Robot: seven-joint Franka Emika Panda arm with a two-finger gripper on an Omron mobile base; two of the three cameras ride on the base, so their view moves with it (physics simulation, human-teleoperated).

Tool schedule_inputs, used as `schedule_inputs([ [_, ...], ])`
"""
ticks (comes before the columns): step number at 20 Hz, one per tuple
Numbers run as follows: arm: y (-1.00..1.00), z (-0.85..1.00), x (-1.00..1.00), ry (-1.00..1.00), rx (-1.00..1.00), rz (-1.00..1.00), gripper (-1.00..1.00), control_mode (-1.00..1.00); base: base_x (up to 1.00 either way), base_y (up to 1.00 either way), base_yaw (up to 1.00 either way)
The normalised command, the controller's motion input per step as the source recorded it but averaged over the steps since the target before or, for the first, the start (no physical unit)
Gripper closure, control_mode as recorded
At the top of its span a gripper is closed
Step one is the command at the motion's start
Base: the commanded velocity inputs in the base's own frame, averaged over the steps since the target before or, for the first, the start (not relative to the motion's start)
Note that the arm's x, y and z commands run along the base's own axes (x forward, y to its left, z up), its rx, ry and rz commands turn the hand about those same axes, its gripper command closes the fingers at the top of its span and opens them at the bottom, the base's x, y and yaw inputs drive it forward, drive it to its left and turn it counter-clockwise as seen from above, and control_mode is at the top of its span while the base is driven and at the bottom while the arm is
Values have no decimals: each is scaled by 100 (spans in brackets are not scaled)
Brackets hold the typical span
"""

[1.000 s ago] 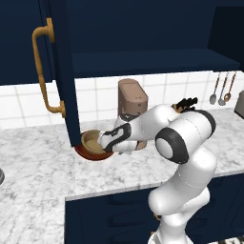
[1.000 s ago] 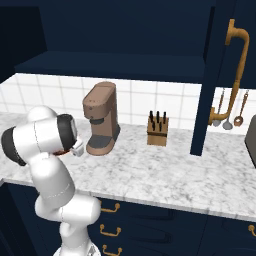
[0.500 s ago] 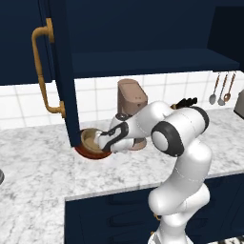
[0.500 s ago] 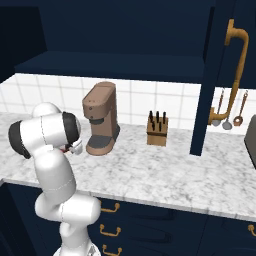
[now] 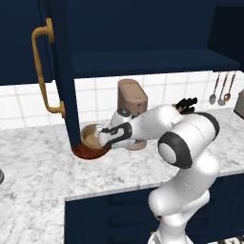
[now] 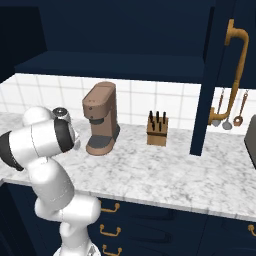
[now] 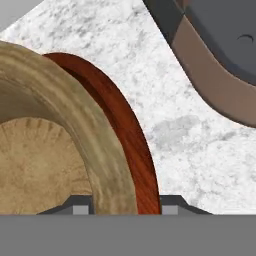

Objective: Pick up the bowls on the counter and stack them on top of one another in the open cabinet. Place the smaller bowl on top of the larger bowl.

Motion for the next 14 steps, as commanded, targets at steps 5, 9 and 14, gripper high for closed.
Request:
schedule_inputs([
  [5,-37,100,-54,-21,8,-17,100,-100,0,0,0],
  [9,-38,100,-45,-18,8,-21,100,-100,0,0,0],
  [14,-34,100,-43,-13,9,-19,100,-100,0,0,0],
])
